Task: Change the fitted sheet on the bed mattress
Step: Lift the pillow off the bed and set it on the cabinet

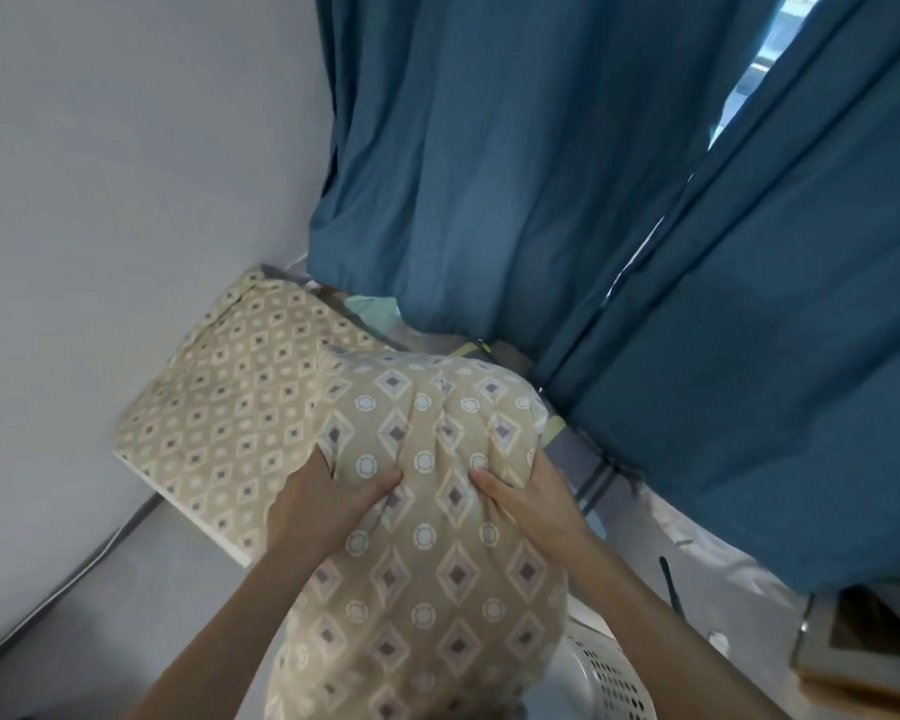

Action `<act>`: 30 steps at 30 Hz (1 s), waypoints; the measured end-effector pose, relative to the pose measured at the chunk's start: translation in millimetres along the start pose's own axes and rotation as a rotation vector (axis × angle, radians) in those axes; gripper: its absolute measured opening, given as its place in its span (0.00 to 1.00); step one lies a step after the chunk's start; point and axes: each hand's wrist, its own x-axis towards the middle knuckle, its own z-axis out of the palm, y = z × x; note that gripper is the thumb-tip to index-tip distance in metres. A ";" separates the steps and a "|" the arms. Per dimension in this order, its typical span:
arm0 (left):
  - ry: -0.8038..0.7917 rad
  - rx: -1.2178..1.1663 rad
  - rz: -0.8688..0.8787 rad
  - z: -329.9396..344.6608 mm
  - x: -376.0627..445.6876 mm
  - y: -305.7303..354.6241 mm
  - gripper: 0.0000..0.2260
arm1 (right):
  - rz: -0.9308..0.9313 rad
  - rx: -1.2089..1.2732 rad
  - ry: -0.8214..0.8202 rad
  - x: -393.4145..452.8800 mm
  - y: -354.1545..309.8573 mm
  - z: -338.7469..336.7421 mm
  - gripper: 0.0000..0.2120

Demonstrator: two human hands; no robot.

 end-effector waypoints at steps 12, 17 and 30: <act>0.258 -0.445 -0.236 178.5 87.5 76.4 0.33 | -0.093 -0.277 -0.290 232.8 24.1 -109.3 0.42; 0.350 -0.698 -0.334 264.3 111.7 87.1 0.33 | -0.045 -0.425 -0.436 310.7 37.5 -126.5 0.35; 0.004 -0.266 -0.618 355.7 176.9 86.9 0.24 | -0.002 -0.523 -0.252 359.9 159.8 -106.7 0.41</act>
